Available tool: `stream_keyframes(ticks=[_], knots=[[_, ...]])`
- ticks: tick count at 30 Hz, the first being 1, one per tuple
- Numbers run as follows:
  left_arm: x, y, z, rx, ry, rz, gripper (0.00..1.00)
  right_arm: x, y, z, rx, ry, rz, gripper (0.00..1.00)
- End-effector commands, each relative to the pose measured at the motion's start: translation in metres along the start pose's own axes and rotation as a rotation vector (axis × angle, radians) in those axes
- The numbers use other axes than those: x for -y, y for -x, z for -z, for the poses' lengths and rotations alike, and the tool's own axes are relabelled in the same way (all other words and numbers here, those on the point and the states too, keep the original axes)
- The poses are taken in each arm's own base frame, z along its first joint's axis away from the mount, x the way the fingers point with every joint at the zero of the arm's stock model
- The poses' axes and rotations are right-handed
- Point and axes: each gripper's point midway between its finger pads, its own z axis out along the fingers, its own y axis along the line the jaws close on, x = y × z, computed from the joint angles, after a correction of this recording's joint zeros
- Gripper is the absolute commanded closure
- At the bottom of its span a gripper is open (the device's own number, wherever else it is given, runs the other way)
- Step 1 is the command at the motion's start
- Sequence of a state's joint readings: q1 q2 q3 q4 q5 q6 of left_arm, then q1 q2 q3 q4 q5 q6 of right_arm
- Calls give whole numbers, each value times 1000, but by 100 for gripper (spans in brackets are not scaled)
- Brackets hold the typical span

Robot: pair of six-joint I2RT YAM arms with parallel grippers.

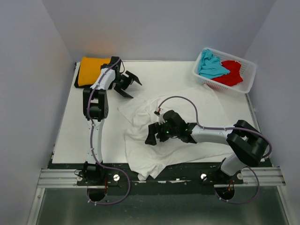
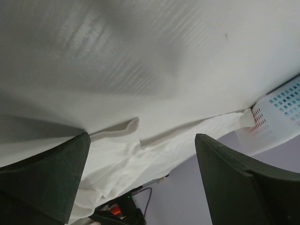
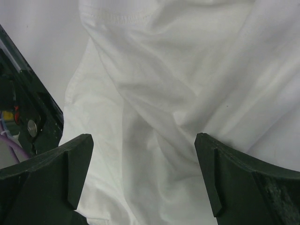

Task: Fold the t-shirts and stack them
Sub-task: Flatten out the tshirt

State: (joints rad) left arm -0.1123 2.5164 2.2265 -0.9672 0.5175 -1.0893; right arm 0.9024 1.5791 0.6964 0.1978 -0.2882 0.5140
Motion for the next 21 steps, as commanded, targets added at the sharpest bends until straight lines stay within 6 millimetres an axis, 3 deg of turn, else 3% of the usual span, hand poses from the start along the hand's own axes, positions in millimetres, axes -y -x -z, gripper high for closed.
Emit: stream_keyframes(ticks=[1, 4, 7, 10, 13, 15, 17, 19, 21], knots=[[31, -4, 38, 91, -97, -178, 1, -14, 58, 10, 123, -62, 78, 0], [42, -6, 83, 206, -104, -285, 2, -14, 113, 17, 251, -175, 90, 0], [40, -26, 138, 335, -130, -380, 2, 3, 168, 20, 388, -347, 71, 0], [1, -56, 165, 438, -175, -428, 1, 20, 208, 13, 422, -407, -13, 0], [-62, -80, 167, 508, -166, -396, 1, 39, 247, 1, 445, -351, -142, 0], [-102, -103, 158, 504, -178, -378, 1, 57, 255, -15, 407, -376, -147, 0], [-127, -132, 152, 504, -205, -426, 1, 74, 253, -36, 341, -433, -161, 0], [-141, -162, 145, 507, -230, -469, 1, 79, 249, -61, 293, -400, -174, 0], [-140, -199, 139, 467, -311, -560, 1, 80, 242, -85, 235, -354, -192, 0]])
